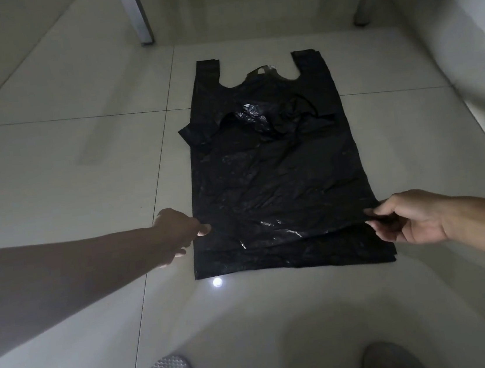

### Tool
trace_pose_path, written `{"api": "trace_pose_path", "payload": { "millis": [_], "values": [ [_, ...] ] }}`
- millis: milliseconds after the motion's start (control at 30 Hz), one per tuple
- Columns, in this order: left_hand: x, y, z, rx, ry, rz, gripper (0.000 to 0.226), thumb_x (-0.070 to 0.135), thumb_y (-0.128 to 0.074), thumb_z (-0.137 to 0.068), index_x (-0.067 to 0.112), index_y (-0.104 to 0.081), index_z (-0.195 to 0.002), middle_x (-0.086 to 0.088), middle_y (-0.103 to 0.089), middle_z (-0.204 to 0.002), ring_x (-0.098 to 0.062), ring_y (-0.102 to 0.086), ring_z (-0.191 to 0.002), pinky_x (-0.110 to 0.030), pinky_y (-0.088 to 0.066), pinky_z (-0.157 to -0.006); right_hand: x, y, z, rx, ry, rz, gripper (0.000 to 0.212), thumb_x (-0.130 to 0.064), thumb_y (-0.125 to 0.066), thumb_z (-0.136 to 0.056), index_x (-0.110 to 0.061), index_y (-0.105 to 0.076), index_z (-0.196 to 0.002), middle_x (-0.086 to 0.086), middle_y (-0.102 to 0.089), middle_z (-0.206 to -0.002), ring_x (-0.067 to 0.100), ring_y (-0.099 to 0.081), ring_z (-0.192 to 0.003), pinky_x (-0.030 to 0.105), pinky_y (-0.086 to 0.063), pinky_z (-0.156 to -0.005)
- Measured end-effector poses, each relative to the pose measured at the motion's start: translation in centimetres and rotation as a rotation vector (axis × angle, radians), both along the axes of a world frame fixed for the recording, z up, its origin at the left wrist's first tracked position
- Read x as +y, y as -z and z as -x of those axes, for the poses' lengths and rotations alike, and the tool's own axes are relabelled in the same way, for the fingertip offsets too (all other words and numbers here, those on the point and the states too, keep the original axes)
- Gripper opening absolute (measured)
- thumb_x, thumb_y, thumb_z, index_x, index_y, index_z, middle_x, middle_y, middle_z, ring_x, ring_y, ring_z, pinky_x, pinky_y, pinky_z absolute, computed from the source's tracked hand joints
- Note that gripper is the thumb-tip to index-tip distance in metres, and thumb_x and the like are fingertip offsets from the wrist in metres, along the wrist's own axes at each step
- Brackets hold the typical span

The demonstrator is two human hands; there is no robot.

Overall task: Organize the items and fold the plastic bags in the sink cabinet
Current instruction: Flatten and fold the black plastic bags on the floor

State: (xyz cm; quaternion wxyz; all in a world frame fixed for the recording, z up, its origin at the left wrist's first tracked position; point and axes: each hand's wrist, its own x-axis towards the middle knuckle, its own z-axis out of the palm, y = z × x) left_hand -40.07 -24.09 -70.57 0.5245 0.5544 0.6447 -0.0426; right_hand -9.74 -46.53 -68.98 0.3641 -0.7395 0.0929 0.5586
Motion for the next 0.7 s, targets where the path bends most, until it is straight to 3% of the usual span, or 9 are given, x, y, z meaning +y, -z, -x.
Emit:
{"api": "trace_pose_path", "payload": {
  "millis": [100, 167, 200, 300, 433, 500, 600, 700],
  "values": [
    [-0.5, -0.5, -0.4, -0.057, -0.012, 0.069, 0.021, 0.01, -0.076, -0.08, -0.001, -0.063, -0.093, -0.014, -0.056, -0.08, -0.022, -0.054, -0.065, -0.028, -0.05, -0.057, -0.1, -0.1, 0.0, 0.008, -0.006, 0.006, 0.013, 0.003, -0.053, -0.093, -0.001, -0.064, -0.086, 0.013, -0.063, -0.062, 0.016, -0.06, -0.05, 0.026, -0.054, -0.043],
    [-0.7, -0.6, -0.6, -0.09, -0.038, 0.072, 0.019, 0.007, -0.076, -0.079, 0.001, -0.06, -0.086, -0.015, -0.057, -0.081, -0.024, -0.055, -0.067, -0.029, -0.052, -0.057, 0.0, -0.2, 0.0, -0.013, -0.048, 0.017, 0.002, -0.001, -0.063, -0.089, -0.003, -0.063, -0.089, 0.012, -0.061, -0.068, 0.017, -0.058, -0.057, 0.027, -0.055, -0.044],
    [-0.7, -0.6, -0.7, -0.11, -0.067, 0.082, 0.018, 0.006, -0.076, -0.08, 0.0, -0.06, -0.085, -0.016, -0.059, -0.083, -0.024, -0.058, -0.067, -0.03, -0.054, -0.058, 0.0, -0.1, -0.1, -0.026, -0.068, 0.012, 0.009, -0.003, -0.068, -0.085, -0.004, -0.062, -0.092, 0.012, -0.06, -0.076, 0.018, -0.058, -0.061, 0.027, -0.055, -0.046],
    [-0.7, -0.7, -0.9, -0.223, -0.2, 0.148, 0.014, -0.002, -0.069, -0.083, -0.005, -0.061, -0.093, -0.019, -0.06, -0.091, -0.026, -0.062, -0.069, -0.031, -0.056, -0.053, -0.1, 0.1, -0.3, -0.033, -0.086, -0.023, 0.02, -0.008, -0.074, -0.082, -0.005, -0.063, -0.099, 0.011, -0.062, -0.089, 0.02, -0.063, -0.067, 0.027, -0.056, -0.049],
    [-0.3, -0.8, -1.1, -0.296, -0.211, 0.204, 0.031, -0.003, -0.072, -0.079, -0.009, -0.062, -0.108, -0.019, -0.064, -0.098, -0.025, -0.063, -0.075, -0.026, -0.051, -0.049, 0.0, 0.3, -0.4, -0.036, -0.107, -0.073, 0.017, -0.009, -0.071, -0.084, -0.006, -0.065, -0.099, 0.009, -0.067, -0.086, 0.016, -0.068, -0.061, 0.025, -0.055, -0.048],
    [-0.1, -0.8, -1.1, -0.285, -0.207, 0.211, 0.029, -0.002, -0.073, -0.078, -0.008, -0.063, -0.105, -0.019, -0.065, -0.095, -0.023, -0.063, -0.068, -0.023, -0.05, -0.045, -0.1, 0.4, -0.6, -0.054, -0.097, -0.085, 0.014, -0.01, -0.071, -0.084, -0.009, -0.064, -0.096, 0.008, -0.068, -0.084, 0.015, -0.068, -0.06, 0.024, -0.055, -0.049],
    [0.4, -0.6, -1.2, -0.244, -0.237, 0.145, 0.011, 0.0, -0.071, -0.082, -0.002, -0.06, -0.082, -0.014, -0.058, -0.072, -0.016, -0.055, -0.044, -0.02, -0.045, -0.039, -0.2, 0.5, -0.7, -0.095, -0.102, -0.065, 0.004, -0.015, -0.066, -0.09, -0.011, -0.063, -0.091, 0.006, -0.071, -0.074, 0.012, -0.066, -0.054, 0.027, -0.054, -0.056],
    [0.3, -0.5, -1.5, -0.225, -0.283, 0.072, 0.015, 0.002, -0.068, -0.086, -0.001, -0.056, -0.078, -0.011, -0.054, -0.062, -0.01, -0.047, -0.03, -0.017, -0.039, -0.034, -0.2, 0.6, -0.7, -0.155, -0.131, -0.015, 0.014, -0.022, -0.067, -0.091, -0.009, -0.065, -0.086, 0.003, -0.068, -0.061, 0.009, -0.06, -0.046, 0.027, -0.048, -0.053]
  ]
}}
